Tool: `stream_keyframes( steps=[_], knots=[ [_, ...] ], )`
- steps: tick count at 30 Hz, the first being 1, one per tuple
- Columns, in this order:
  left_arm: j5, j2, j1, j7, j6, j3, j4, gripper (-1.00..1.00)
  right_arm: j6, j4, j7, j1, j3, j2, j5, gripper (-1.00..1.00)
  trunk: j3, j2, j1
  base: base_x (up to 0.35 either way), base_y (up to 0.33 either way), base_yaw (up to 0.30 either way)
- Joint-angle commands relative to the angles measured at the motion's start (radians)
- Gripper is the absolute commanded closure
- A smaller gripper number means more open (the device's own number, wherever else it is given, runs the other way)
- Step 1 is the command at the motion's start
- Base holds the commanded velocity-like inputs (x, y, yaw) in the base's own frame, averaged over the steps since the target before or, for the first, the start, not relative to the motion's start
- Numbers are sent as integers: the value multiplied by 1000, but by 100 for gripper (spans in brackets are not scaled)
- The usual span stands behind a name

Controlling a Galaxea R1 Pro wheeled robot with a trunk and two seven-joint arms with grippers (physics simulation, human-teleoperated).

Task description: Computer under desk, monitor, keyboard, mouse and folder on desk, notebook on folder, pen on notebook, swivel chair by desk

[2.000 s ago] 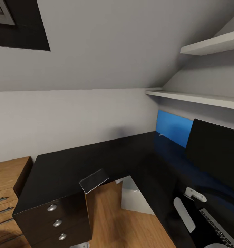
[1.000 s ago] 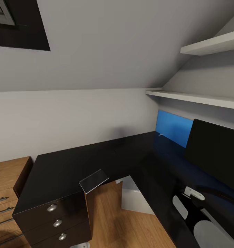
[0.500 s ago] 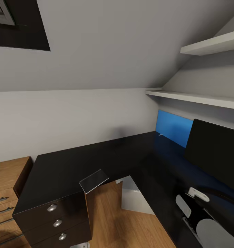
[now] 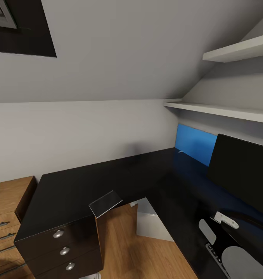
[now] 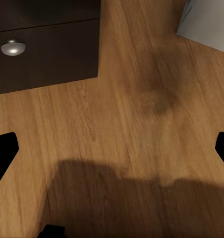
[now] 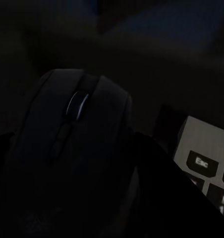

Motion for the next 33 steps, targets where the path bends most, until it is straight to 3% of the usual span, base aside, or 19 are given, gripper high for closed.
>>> stream_keyframes(
  steps=[1, 18, 19, 33],
  knots=[
    [10, 0, 0, 8, 4, -3, -3, -100, 5, -2, -5, 0, 0, 0, -3, 100, -1, -1, 0, 0, 0, 0],
    [10, 1, 0, 8, 4, -3, -2, -100, 4, -2, -5, 0, 0, 1, -3, 100, -1, -1, 0, 0, 0, 0],
    [10, 1, 0, 8, 4, -3, -2, -100, 4, -2, -5, 0, 0, 2, -3, -100, -1, -1, 0, 0, 0, 0],
    [10, 1, 0, 8, 4, -3, -2, -100, 4, -2, -5, 0, 0, 2, -3, -100, -1, -1, 0, 0, 0, 0]
  ],
)
